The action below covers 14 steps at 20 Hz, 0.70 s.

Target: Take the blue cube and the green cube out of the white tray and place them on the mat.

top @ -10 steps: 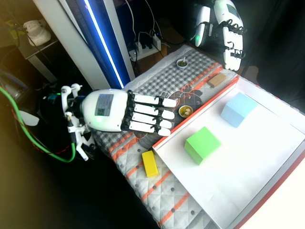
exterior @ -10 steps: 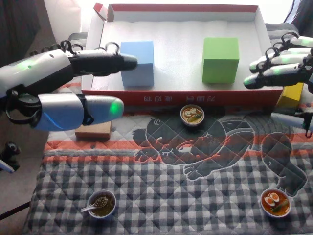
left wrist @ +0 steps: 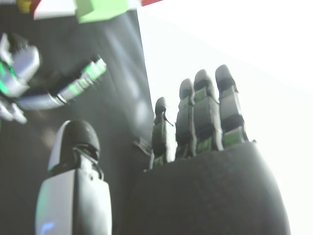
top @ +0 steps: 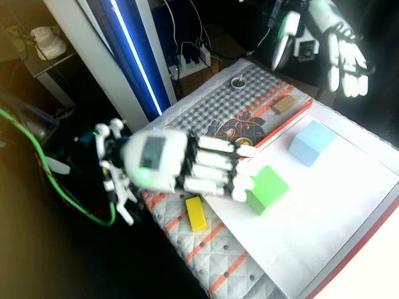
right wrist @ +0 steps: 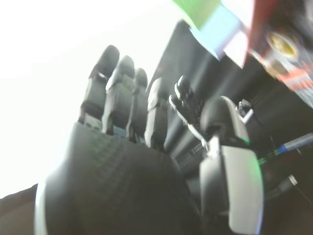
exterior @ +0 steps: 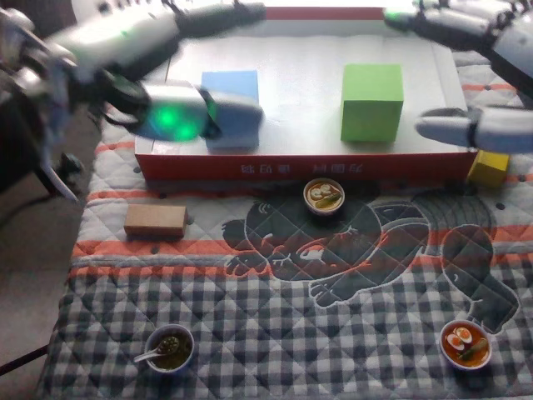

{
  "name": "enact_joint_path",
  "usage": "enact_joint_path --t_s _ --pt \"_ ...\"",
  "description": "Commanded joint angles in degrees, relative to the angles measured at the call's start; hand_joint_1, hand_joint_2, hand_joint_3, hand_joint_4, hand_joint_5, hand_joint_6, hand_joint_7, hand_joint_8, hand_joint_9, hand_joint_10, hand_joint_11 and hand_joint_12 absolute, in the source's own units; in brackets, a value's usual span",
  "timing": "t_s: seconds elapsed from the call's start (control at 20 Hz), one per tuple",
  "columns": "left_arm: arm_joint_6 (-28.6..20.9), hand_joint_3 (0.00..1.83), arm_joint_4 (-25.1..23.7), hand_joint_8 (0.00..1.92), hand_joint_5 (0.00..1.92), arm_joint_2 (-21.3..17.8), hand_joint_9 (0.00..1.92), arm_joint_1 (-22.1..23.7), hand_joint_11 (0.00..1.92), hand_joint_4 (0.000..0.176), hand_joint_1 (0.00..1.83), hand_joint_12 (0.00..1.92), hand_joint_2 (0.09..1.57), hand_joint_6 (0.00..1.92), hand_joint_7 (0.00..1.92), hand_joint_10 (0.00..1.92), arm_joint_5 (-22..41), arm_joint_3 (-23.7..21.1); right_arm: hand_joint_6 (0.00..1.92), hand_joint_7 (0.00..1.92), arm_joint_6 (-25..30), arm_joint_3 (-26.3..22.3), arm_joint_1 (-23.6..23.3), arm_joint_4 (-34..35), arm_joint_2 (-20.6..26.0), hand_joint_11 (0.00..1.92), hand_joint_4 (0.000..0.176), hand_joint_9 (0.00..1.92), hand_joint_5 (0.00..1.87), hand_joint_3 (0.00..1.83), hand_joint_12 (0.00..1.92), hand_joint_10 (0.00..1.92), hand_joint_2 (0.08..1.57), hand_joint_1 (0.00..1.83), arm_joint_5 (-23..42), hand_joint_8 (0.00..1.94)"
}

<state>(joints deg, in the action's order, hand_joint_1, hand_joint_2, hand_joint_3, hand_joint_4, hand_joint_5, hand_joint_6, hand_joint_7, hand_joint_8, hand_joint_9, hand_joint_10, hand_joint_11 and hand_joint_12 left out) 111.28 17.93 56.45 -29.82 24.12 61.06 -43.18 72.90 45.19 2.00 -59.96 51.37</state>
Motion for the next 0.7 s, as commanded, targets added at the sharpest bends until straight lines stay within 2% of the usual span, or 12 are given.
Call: enact_joint_path --t_s 0.0,0.05,0.1,0.25,0.35,0.4,0.45,0.5,0.6,0.65 --pt "1.42 0.00 1.88 0.00 0.12 0.67 0.17 1.04 0.00 0.176 0.41 0.21 1.02 0.00 0.18 0.00 4.37 2.05 0.00 0.13 0.20 1.04 -1.87 0.10 -0.87 0.00 0.176 0.12 0.07 0.00 0.43 0.00 1.03 0.75 3.67 0.00" --pt "1.57 0.00 2.57 0.00 0.14 1.55 0.16 1.55 0.00 0.176 0.45 0.25 1.01 0.00 0.17 0.00 3.34 3.25 0.00 0.08 0.20 1.74 -2.68 -0.01 -1.38 0.00 0.176 0.06 0.05 0.00 0.23 0.01 1.01 0.76 2.61 0.01" --pt "1.66 0.00 3.36 0.00 0.14 2.89 0.17 2.42 0.00 0.176 0.48 0.30 1.00 0.00 0.18 0.00 1.82 5.20 0.00 0.05 0.20 2.75 -3.78 -0.08 -2.13 0.00 0.176 0.04 0.04 0.00 0.15 0.01 0.98 0.77 1.18 0.00" --pt "3.11 0.00 6.37 0.00 0.15 6.03 0.20 4.17 0.00 0.176 0.59 0.35 0.95 0.00 0.21 0.00 -1.33 9.93 0.00 0.07 0.20 5.24 -6.34 -0.68 -4.22 0.00 0.176 0.08 0.00 0.00 0.34 0.00 0.93 0.71 -2.60 0.00" --pt "9.09 0.00 10.14 0.00 0.17 7.87 0.19 5.26 0.00 0.176 0.67 0.32 0.94 0.00 0.21 0.00 -3.20 12.12 0.00 0.12 0.20 7.21 -7.98 -1.07 -6.07 0.00 0.176 0.13 0.01 0.00 0.49 0.01 0.95 0.67 -5.30 0.00" --pt "12.73 0.00 12.20 0.00 0.19 8.97 0.21 5.65 0.01 0.176 0.79 0.35 0.88 0.00 0.22 0.00 -4.40 13.25 0.00 0.10 0.20 8.20 -8.73 -1.22 -7.05 0.00 0.176 0.15 0.01 0.00 0.60 0.01 0.96 0.64 -6.88 0.00" --pt "14.08 0.00 13.10 0.00 0.21 9.67 0.23 5.74 0.04 0.176 0.82 0.37 0.87 0.01 0.23 0.01 -5.02 14.05 0.00 0.10 0.20 9.03 -9.20 -1.34 -7.72 0.00 0.176 0.15 0.00 0.00 0.65 0.00 0.97 0.62 -8.11 0.00" --pt "14.55 0.00 14.11 0.00 0.18 10.77 0.28 5.73 0.03 0.176 0.67 0.50 0.89 0.00 0.25 0.01 -5.97 15.51 0.00 0.10 0.20 10.40 -9.88 -1.51 -8.96 0.00 0.176 0.18 0.00 0.00 0.77 0.01 0.97 0.61 -10.13 0.00" --pt "14.55 0.00 15.27 0.00 0.22 12.42 0.29 5.70 0.00 0.176 0.63 0.60 0.91 0.00 0.26 0.00 -7.29 17.75 0.00 0.15 0.20 12.05 -10.67 -2.13 -10.49 0.00 0.176 0.26 0.00 0.00 1.13 0.02 0.99 0.59 -12.92 0.01" --pt "14.55 0.00 15.81 0.01 0.24 13.43 0.31 5.70 0.00 0.176 0.62 0.60 0.92 0.01 0.28 0.01 -8.37 19.19 0.00 0.14 0.20 12.83 -10.90 -2.34 -11.18 0.00 0.176 0.26 0.00 0.00 1.19 0.02 1.00 0.59 -14.24 0.00"
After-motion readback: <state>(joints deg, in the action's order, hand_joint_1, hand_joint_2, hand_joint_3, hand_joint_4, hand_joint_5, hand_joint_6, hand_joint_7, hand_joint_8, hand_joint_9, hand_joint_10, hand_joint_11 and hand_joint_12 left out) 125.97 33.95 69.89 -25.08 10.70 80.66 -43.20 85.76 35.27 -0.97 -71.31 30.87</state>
